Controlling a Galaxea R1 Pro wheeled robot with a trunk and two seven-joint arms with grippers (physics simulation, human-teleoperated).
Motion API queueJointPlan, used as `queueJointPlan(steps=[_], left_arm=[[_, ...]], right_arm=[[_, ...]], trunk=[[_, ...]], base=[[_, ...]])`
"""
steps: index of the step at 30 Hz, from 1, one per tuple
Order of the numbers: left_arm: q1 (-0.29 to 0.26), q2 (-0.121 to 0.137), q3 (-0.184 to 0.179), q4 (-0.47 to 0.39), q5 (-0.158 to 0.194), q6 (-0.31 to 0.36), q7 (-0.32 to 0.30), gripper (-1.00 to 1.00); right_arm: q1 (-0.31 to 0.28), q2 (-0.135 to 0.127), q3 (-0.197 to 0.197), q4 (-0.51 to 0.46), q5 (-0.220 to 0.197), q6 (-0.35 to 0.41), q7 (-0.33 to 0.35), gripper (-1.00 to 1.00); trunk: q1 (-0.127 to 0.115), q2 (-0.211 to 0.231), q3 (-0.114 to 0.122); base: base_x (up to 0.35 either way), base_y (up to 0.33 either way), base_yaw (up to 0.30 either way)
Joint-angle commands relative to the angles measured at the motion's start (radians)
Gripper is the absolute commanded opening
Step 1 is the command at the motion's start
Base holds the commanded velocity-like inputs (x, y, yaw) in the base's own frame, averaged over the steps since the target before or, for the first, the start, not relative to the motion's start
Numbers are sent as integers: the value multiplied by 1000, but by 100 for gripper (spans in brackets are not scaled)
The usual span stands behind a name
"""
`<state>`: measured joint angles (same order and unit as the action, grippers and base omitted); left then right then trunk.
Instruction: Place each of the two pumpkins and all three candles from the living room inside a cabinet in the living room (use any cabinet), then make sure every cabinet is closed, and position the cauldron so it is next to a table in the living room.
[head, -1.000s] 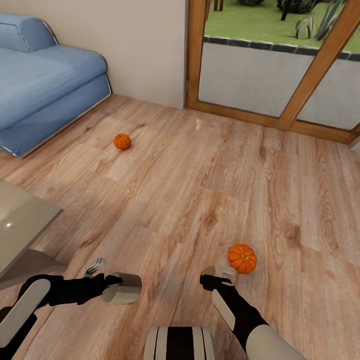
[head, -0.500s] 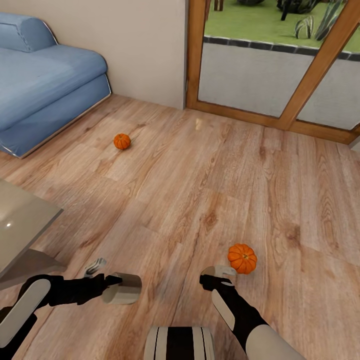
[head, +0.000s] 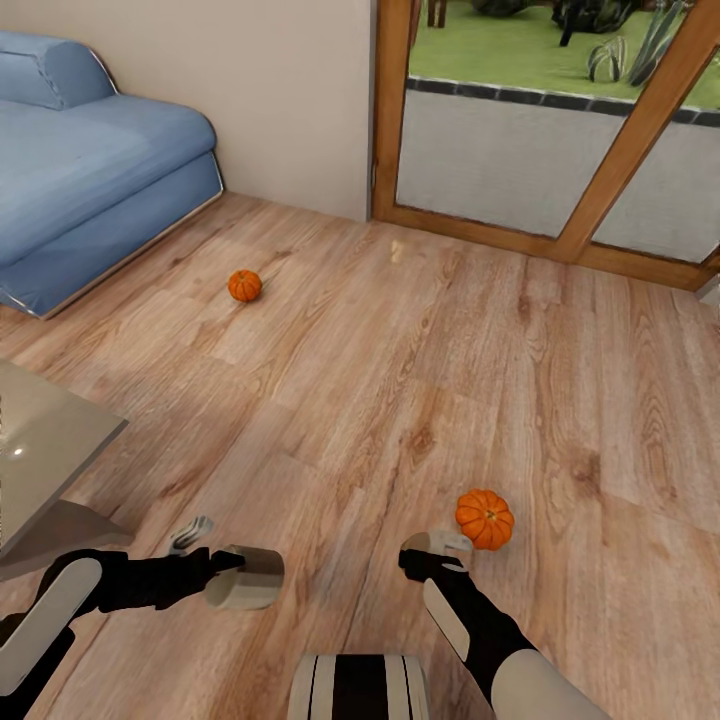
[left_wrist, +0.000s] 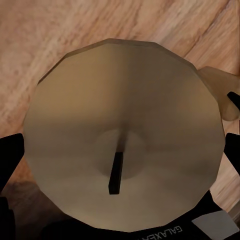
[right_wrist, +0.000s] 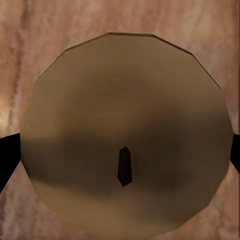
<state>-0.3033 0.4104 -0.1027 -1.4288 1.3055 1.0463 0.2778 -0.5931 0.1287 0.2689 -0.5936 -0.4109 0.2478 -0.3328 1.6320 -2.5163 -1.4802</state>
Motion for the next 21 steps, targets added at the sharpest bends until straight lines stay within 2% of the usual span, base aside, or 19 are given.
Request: queueJointPlan(steps=[1,8,11,18,21], left_arm=[[0,0,-1,-1,8,1,11,-100],[0,-1,-2,-1,4,1,11,-100],[0,-2,-1,3,2,1,13,-100],[0,-5,2,14,-5,-3,24,-100],[0,-8,3,27,-28,-5,52,-100]], right_arm=[[0,-1,6,-2,-9,4,-9,-100],[-1,0,5,-2,-9,8,-9,-100],[-5,3,3,-2,-9,24,-8,-100],[-36,5,3,-9,-17,112,-10,-100],[-38,5,2,-26,-18,172,-11,-100]], trunk=[[-1,0,3],[-1,0,3],[-2,1,15],[-5,2,42],[-6,3,54]], base=[[0,0,0],[0,0,0],[0,0,0],[0,0,0],[0,0,0]])
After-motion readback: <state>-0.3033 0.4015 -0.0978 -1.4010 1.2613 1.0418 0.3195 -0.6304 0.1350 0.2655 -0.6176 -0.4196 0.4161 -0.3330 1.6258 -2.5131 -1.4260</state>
